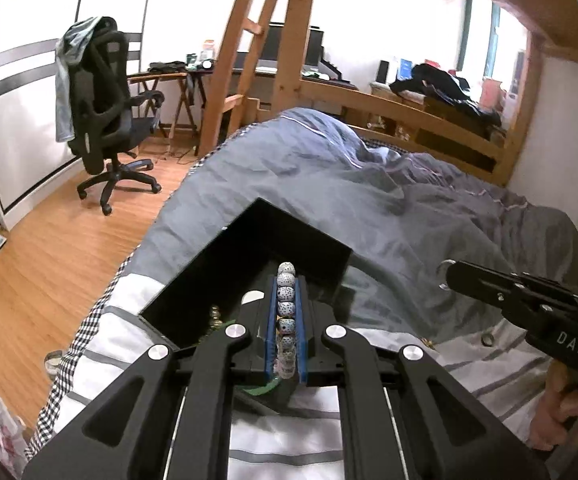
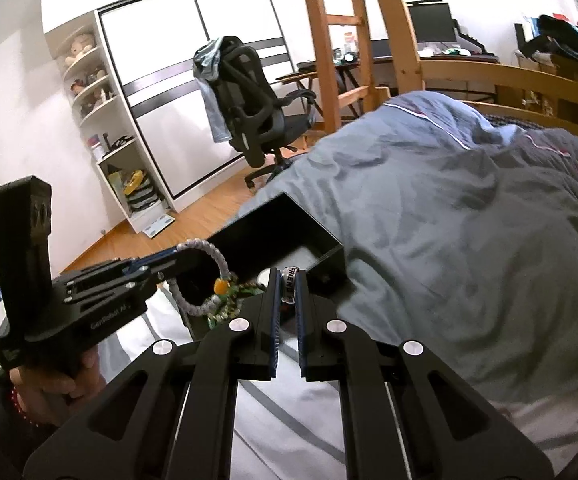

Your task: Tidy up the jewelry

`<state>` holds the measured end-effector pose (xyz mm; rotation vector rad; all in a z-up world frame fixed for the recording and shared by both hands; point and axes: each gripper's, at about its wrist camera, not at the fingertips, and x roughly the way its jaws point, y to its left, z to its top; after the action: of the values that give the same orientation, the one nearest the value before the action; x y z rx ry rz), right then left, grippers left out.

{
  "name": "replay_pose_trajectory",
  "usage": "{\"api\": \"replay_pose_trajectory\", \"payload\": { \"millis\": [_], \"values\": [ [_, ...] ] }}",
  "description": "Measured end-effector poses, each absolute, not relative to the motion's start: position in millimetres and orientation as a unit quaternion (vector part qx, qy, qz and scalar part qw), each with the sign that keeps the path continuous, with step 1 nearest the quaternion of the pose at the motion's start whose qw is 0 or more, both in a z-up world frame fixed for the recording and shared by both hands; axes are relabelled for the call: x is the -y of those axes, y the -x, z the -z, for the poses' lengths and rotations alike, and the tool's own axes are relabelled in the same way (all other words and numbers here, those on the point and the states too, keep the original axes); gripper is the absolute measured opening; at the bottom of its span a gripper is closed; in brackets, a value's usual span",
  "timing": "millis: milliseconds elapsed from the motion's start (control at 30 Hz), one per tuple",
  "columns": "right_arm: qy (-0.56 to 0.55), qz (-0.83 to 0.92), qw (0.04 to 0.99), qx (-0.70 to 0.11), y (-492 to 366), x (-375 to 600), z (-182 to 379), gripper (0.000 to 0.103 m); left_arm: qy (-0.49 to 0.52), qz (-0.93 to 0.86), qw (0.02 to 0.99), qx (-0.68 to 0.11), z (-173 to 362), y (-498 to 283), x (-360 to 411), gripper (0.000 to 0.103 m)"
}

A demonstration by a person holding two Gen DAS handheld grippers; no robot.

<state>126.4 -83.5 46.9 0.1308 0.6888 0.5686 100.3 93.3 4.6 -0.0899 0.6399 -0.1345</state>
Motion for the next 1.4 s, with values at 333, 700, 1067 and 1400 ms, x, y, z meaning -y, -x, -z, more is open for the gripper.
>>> {"api": "replay_pose_trajectory", "payload": {
  "millis": [333,700,1067,1400],
  "values": [
    [-0.053,-0.288,0.897,-0.331,-148.6,44.5,-52.8,0.008,0.06,0.032,0.952,-0.299,-9.1,-99.5,-116.7,0.008],
    [-0.021,-0.279,0.889,-0.363,-169.4,1.1,-35.7,0.008,0.092,0.01,0.939,-0.332,4.4,-109.1,-140.7,0.008],
    [-0.046,-0.294,0.869,-0.395,-184.5,-7.0,-28.0,0.013,0.123,0.017,0.93,-0.345,10.4,-107.6,-149.6,0.022],
    [-0.072,-0.241,0.905,-0.342,-165.9,32.1,-67.5,0.096,0.119,0.009,0.953,-0.279,-11.8,-88.7,-143.3,0.092]
  ]
}}
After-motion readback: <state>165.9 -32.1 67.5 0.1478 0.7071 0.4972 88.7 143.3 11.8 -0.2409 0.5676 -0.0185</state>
